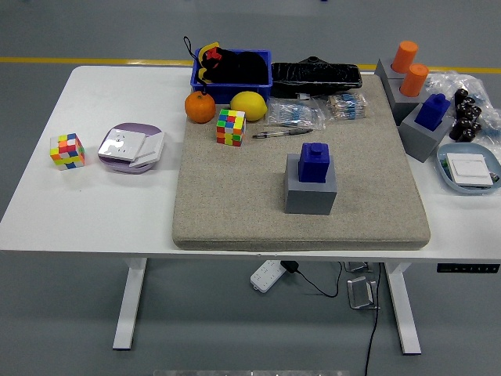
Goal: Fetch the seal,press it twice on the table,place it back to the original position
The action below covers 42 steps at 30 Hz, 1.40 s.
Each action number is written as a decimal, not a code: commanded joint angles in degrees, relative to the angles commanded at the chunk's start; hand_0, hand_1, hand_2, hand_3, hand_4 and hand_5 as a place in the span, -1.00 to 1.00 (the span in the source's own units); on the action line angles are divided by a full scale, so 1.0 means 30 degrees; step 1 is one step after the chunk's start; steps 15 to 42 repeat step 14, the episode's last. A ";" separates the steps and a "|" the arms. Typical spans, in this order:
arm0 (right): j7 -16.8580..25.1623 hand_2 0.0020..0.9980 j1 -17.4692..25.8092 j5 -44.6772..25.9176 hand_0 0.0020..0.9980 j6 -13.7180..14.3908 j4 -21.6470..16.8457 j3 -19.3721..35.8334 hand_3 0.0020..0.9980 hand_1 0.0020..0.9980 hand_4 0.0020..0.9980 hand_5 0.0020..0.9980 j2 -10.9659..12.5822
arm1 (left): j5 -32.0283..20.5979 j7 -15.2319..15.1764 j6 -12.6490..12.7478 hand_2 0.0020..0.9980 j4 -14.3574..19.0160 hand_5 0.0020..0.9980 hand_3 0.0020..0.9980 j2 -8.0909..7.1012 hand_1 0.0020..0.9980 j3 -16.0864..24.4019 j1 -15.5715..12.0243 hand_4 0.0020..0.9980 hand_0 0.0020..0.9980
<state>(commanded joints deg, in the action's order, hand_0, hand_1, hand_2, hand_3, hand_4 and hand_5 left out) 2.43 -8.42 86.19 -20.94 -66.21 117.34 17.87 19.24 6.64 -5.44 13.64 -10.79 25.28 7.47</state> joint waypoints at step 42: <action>0.0003 0.33 -0.0033 0.0032 0.60 -0.0009 0.0068 -0.0006 0.31 0.35 0.67 -0.60 0.0036 | -0.0009 -0.0005 -0.0016 0.58 -0.0013 -0.18 0.67 0.0042 0.63 0.0081 0.0038 0.59 0.63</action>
